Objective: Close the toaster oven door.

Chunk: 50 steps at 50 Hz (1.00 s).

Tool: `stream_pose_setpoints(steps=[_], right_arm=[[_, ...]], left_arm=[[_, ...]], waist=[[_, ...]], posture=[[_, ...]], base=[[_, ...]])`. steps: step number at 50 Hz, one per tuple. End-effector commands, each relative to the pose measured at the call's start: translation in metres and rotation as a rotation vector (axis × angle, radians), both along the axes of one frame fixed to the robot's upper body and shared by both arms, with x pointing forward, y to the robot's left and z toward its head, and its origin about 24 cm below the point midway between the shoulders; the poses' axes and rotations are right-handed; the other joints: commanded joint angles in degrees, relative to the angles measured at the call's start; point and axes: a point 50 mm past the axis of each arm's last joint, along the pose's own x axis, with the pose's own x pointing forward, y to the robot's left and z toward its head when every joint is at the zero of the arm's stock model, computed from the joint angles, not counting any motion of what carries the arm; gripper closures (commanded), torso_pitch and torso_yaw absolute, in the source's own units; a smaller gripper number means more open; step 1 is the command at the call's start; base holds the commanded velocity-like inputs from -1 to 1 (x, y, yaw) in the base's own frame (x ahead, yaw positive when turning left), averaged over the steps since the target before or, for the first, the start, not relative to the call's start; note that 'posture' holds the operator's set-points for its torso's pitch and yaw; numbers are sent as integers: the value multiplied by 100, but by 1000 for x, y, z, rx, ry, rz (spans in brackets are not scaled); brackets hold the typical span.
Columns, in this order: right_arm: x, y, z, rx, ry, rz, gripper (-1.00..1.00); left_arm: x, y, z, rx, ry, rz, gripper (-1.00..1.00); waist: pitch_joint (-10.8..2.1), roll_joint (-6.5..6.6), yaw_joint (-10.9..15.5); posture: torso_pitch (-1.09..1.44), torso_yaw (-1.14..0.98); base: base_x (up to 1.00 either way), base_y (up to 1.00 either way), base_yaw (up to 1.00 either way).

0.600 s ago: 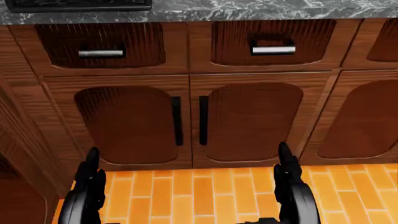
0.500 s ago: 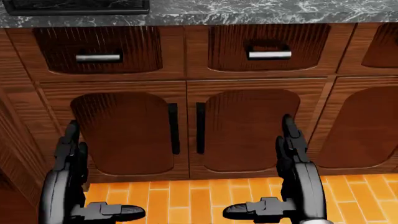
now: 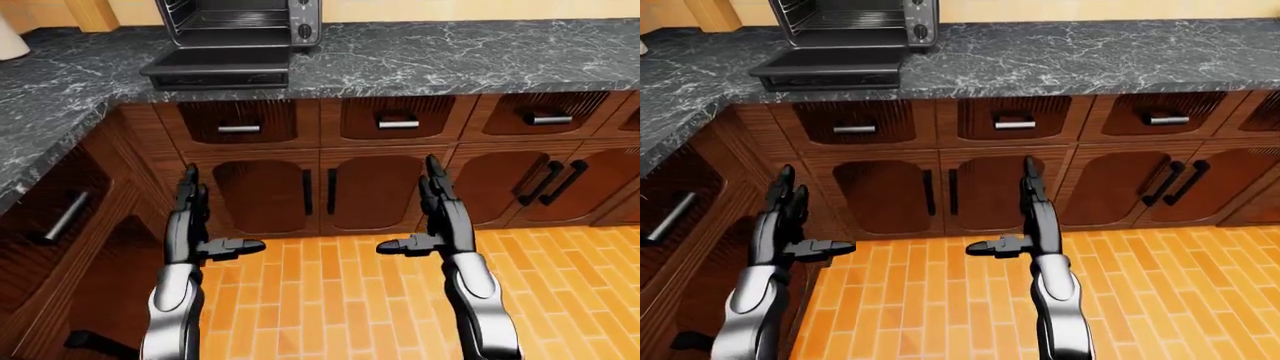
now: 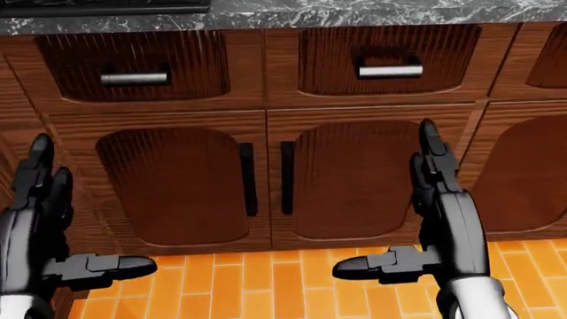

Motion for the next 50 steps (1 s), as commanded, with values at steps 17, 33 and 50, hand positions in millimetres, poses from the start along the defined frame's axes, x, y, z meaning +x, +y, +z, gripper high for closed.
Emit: stream_pose_setpoints(steps=[17,33,50], right_arm=[[6,-13,70,-20,-180,-5,-100],[13,-32,131,-42,-286,-43,-100],[9,-38,169,-62,-354,-53,-100]], left_arm=[[-11,33,81,55,-225,70,-100],[-22,61,133,60,-329,154,-100],[-20,92,148,62,-366,249,-100]], waist=[[-21,39,-13],[44,69,-4],[67,72,5]], posture=[[0,0],[0,0],[0,0]], base=[[0,0,0],[0,0,0],[0,0,0]])
